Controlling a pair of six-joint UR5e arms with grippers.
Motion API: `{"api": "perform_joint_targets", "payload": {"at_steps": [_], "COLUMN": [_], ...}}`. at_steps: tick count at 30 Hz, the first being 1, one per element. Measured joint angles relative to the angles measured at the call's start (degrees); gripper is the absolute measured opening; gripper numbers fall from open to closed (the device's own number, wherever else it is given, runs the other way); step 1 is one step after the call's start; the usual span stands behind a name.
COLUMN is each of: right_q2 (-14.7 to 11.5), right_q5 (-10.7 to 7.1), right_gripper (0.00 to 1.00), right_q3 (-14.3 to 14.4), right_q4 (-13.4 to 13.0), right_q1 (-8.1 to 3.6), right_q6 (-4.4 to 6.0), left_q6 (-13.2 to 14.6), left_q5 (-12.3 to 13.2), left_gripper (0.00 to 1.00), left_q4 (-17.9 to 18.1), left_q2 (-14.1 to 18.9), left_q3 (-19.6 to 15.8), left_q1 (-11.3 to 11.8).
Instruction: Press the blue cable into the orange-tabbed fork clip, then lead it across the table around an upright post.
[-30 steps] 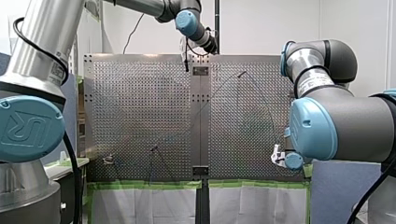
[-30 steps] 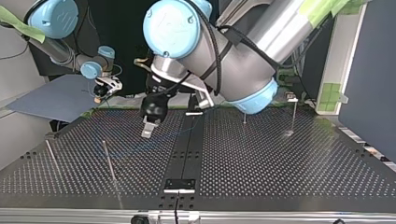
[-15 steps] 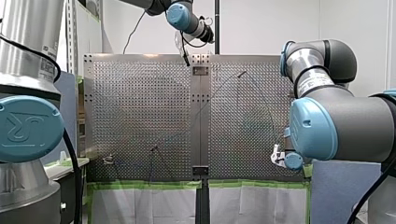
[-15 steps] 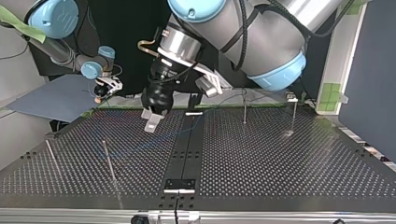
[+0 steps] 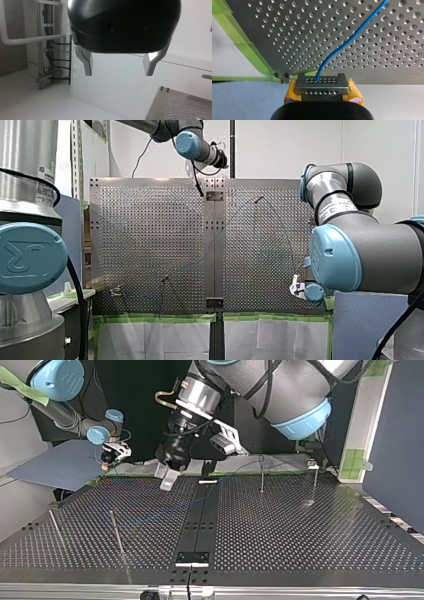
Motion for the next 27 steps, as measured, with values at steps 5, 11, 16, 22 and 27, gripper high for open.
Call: {"api": "perform_joint_targets", "payload": {"at_steps": [5, 11, 16, 22, 27], "right_q2": [0.0, 0.0, 0.0, 0.0, 0.0], "right_q5": [0.00, 0.00, 0.00, 0.00, -0.01], "right_gripper": [0.00, 0.00, 0.00, 0.00, 0.00], "right_q3": [0.0, 0.0, 0.0, 0.0, 0.0], "right_q4": [0.0, 0.0, 0.1, 0.1, 0.1], "right_q1": [0.04, 0.07, 0.13, 0.15, 0.16], "right_q6": [0.01, -0.04, -0.05, -0.05, -0.04], "left_q6": [0.0, -0.3, -0.4, -0.4, -0.4], "left_q5": [-0.1, 0.0, -0.1, -0.1, -0.1], "left_gripper": [1.00, 1.00, 1.00, 1.00, 1.00], "left_q4": [2.4, 5.2, 7.5, 10.5, 13.2], "left_q2": [-0.7, -0.8, -0.8, -0.8, -0.8], "left_q3": [-2.4, -5.2, -7.5, -10.5, -13.2], "left_q1": [-0.1, -0.2, -0.2, -0.4, -0.6]}}
